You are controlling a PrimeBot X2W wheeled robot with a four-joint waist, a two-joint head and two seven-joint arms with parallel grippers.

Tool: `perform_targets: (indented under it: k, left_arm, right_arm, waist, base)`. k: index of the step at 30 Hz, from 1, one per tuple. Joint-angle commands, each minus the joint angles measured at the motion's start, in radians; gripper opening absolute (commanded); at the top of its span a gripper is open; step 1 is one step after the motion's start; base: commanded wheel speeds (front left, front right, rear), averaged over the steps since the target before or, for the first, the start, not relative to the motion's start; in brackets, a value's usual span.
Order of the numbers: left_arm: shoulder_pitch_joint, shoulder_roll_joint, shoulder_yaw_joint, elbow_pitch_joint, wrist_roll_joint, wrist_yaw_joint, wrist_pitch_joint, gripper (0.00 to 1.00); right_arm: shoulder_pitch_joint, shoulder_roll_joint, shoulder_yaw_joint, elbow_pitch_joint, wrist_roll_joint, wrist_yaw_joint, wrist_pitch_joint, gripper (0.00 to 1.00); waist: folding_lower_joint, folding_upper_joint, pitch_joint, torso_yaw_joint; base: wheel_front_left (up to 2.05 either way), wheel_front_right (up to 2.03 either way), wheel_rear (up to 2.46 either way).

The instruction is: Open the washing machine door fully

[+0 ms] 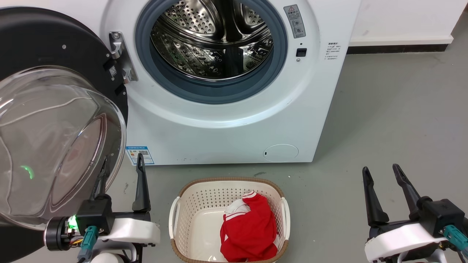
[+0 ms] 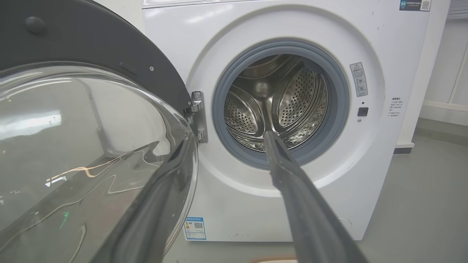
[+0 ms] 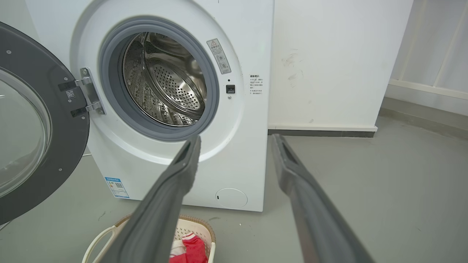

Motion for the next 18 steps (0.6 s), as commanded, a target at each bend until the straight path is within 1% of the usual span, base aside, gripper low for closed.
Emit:
perform_targets:
  k: [1,18]
  left_arm:
    - [0.006,-0.004,0.007,0.001,0.007,-0.006,-0.002,1.00]
    - [0.011,-0.037,0.052,0.000,0.040,-0.047,-0.002,1.00]
  right_arm:
    - [-0.006,0.002,0.001,0.002,-0.002,-0.001,-0.004,1.00]
    - [-0.003,0.002,0.004,0.002,0.005,-0.001,-0.007,1.00]
  waist:
    - [0.0000,0.0000,0.000,0.001]
    - [0.0000,0.0000,0.004,0.003]
  base:
    - [0.00,0.00,0.00]
    - [0.00,0.00,0.00]
